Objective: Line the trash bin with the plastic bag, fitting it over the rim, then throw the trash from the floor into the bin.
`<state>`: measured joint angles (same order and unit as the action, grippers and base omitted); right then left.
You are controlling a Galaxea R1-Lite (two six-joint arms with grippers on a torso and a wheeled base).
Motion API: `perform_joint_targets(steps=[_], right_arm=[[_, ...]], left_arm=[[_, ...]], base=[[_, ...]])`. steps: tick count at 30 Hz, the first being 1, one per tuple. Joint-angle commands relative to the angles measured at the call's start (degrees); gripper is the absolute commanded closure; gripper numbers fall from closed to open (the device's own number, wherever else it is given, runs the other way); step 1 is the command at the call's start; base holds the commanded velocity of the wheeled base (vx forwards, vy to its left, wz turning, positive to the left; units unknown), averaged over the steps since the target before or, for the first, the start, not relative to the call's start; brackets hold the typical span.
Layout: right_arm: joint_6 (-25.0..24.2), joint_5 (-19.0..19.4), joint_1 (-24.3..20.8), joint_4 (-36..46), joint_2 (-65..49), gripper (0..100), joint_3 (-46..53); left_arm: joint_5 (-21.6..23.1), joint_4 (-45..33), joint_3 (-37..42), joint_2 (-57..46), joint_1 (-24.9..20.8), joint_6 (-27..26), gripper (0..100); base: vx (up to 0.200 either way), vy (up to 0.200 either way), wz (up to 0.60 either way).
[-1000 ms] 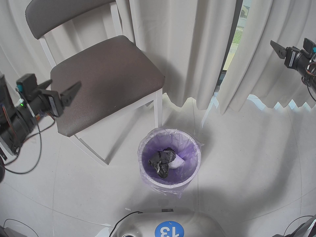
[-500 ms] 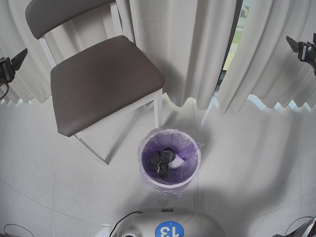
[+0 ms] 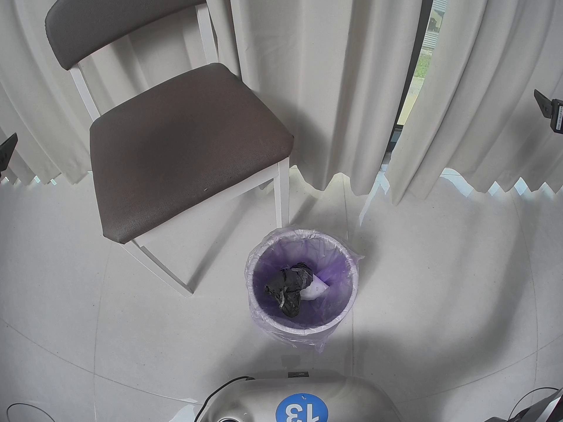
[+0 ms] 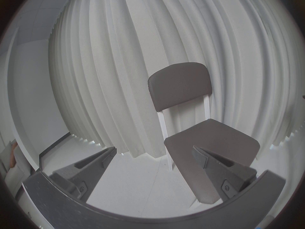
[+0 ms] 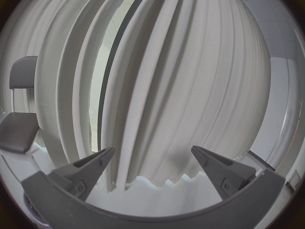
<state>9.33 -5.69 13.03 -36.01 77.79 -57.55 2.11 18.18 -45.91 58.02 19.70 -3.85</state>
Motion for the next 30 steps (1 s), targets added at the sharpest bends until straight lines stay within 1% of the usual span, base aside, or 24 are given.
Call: perform_joint_targets(steps=[1,3,5,7,8,10,11,14,15,16,17,22,24,27,30], right_arm=[[0.3,2.0,1.4,0.2,-7.4,0,1.7],[0.4,2.3,1.4,0.3,-8.3,0,1.8],[0.4,2.4,1.6,1.9,-10.8,0,1.8],[0.4,2.6,1.7,2.4,-12.0,0,2.0],[0.4,3.2,1.7,3.1,-14.3,0,2.7],[0.3,4.5,1.7,3.4,-17.3,0,4.1],[0.3,4.7,1.7,3.5,-18.0,0,4.5],[0.3,5.2,1.6,5.2,-22.4,0,6.3],[0.3,5.2,1.6,5.2,-22.4,0,6.3],[0.0,5.3,1.6,7.6,-25.6,0,7.1],[0.0,5.3,1.6,8.7,-26.9,0,7.5],[-0.2,5.3,0.9,14.1,-34.1,0,8.1],[-0.1,5.3,0.7,16.3,-37.0,0,8.1],[-0.1,5.4,0.6,18.5,-39.6,0,8.1],[-0.2,6.0,-0.3,23.4,-45.3,0,8.1]], left_arm=[[1.8,-2.1,0.0,-7.2,-1.0,0.1,0],[2.3,-2.4,-0.2,-7.9,-1.5,0.1,0],[4.1,-4.7,-0.8,-10.9,-3.1,0.1,0],[4.8,-6.3,-1.4,-12.0,-3.4,0.1,0],[6.4,-10.4,-2.5,-14.2,-4.1,0.1,0],[7.9,-15.3,-4.1,-17.0,-4.2,0.1,0],[8.2,-16.2,-4.3,-17.6,-4.2,0.1,0],[11.7,-21.3,-5.6,-22.4,-4.8,0.1,0],[11.7,-21.3,-5.6,-22.4,-4.8,0.1,0],[14.7,-24.9,-7.4,-25.6,-5.8,0.1,0],[15.3,-26.9,-8.1,-26.7,-6.6,0.1,0],[15.4,-38.6,-12.4,-32.5,-13.5,0.2,0],[15.1,-41.4,-12.4,-34.8,-15.9,0.2,0],[14.9,-43.0,-12.0,-36.8,-17.0,0.2,0],[13.9,-44.7,-10.5,-40.6,-17.5,0.3,0]], base=[[0.0,0.0,0.0],[0.0,0.0,0.0],[0.0,0.0,0.0],[0.0,0.0,0.0],[0.0,0.0,0.0],[0.0,0.0,0.0],[0.0,0.0,0.0],[0.0,0.0,0.0],[0.0,0.0,0.0],[0.0,0.0,0.0],[0.0,0.0,0.0],[0.0,0.0,0.0],[0.0,0.0,0.0],[0.0,0.0,0.0],[0.0,0.0,0.0]])
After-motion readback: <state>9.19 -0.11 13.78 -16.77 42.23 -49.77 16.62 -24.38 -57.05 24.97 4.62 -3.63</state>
